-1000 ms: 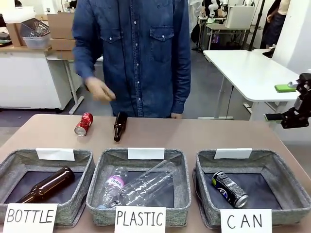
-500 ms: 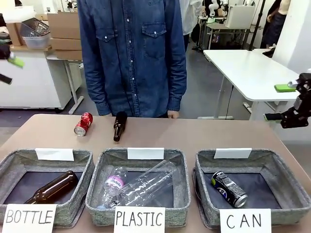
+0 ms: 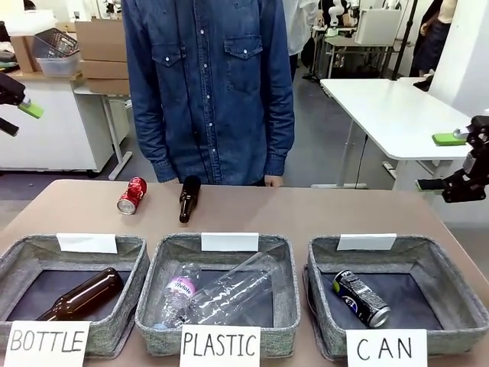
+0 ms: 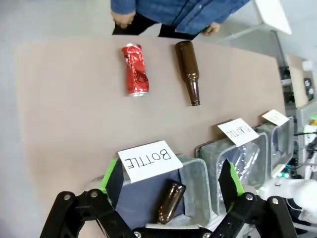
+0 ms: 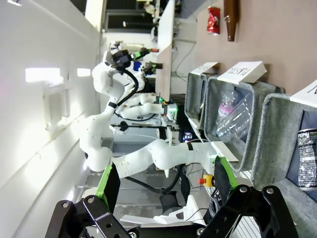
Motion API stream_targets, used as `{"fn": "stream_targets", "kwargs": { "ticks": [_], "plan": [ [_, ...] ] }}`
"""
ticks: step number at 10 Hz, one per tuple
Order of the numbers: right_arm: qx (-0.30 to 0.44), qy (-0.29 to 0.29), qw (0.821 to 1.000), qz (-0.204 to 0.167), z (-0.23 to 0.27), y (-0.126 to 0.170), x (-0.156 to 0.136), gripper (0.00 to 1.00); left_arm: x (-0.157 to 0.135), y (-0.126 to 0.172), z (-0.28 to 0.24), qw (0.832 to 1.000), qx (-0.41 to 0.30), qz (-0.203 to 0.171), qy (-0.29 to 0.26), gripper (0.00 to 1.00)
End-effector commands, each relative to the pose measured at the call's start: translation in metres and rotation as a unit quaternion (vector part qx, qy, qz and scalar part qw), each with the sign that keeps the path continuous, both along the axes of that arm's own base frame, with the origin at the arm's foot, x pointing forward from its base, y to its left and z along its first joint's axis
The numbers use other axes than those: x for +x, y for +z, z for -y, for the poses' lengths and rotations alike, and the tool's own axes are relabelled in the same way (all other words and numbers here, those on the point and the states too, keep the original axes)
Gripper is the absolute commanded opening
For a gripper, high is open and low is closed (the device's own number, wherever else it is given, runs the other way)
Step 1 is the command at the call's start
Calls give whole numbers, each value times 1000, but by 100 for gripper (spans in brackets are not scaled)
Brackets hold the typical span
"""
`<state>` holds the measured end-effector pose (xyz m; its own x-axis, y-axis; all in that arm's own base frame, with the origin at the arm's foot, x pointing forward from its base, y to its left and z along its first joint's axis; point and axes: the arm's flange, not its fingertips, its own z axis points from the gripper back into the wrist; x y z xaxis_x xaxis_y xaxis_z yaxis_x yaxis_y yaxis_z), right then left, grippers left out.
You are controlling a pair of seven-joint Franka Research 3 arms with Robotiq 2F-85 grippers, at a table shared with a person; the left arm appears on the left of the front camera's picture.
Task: Sort the can waste into the basket.
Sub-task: Pick up the can waste from the table and place it in the right Fabric basket.
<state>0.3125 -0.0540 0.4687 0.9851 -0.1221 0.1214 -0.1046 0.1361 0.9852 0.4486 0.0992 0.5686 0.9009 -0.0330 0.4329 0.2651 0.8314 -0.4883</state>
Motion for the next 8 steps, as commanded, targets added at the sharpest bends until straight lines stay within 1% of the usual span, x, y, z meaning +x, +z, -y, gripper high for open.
{"fn": "stream_targets", "kwargs": {
  "ticks": [1,2,4,6,7,8],
  "plan": [
    [-4,7,1000,14,3,-1,-1,100,2,-6,20,1000,25,9,8,100],
    [-4,7,1000,14,3,-1,-1,100,9,-12,38,999,42,10,10,100],
    [-4,7,1000,14,3,-1,-1,100,34,-24,69,998,61,8,7,100],
    [-4,7,1000,14,3,-1,-1,100,66,-40,91,996,79,-30,-23,100],
    [-4,7,1000,14,3,-1,-1,100,80,-49,87,994,97,-53,-5,100],
    [-4,7,1000,14,3,-1,-1,100,64,-37,47,997,57,-52,2,100]
  ]
}}
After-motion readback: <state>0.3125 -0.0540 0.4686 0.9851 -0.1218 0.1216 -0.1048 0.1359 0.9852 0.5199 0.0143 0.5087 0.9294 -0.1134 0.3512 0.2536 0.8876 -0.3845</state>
